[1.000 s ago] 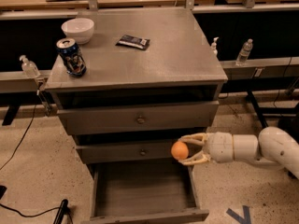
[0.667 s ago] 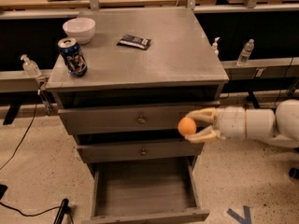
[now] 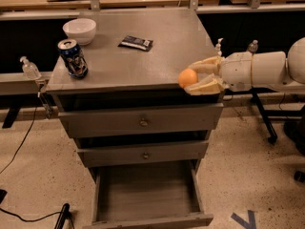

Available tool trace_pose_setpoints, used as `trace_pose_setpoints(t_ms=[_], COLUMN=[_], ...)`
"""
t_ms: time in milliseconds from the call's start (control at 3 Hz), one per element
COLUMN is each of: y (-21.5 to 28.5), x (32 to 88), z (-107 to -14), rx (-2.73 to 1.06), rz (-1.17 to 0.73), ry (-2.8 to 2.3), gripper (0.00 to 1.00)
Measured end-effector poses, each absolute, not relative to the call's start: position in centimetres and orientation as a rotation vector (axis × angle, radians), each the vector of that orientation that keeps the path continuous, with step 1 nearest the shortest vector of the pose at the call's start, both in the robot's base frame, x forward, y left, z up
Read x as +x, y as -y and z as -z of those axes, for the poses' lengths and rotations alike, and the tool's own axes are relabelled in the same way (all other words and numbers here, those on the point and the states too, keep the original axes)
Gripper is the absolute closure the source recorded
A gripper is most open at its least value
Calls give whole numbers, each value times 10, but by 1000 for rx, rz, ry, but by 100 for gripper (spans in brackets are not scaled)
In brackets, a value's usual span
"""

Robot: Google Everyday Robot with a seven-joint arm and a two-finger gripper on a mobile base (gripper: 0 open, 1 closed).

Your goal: Pick orange from bottom drawer and place on counter

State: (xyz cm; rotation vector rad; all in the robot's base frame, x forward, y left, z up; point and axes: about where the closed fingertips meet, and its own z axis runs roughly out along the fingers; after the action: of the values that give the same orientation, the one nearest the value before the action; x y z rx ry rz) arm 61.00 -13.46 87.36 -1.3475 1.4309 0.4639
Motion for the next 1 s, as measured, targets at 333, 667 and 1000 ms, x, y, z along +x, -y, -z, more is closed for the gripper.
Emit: trace_pose_setpoints(t_ms=[333,667,1000], y=[134,129,126], x=[612,638,670], z=[-874,-876,-870], rx=[-1351,-1399,-1376], rz=[-463,-437,-507], ry=[-1431,-1433,-1433], gripper=[100,100,100])
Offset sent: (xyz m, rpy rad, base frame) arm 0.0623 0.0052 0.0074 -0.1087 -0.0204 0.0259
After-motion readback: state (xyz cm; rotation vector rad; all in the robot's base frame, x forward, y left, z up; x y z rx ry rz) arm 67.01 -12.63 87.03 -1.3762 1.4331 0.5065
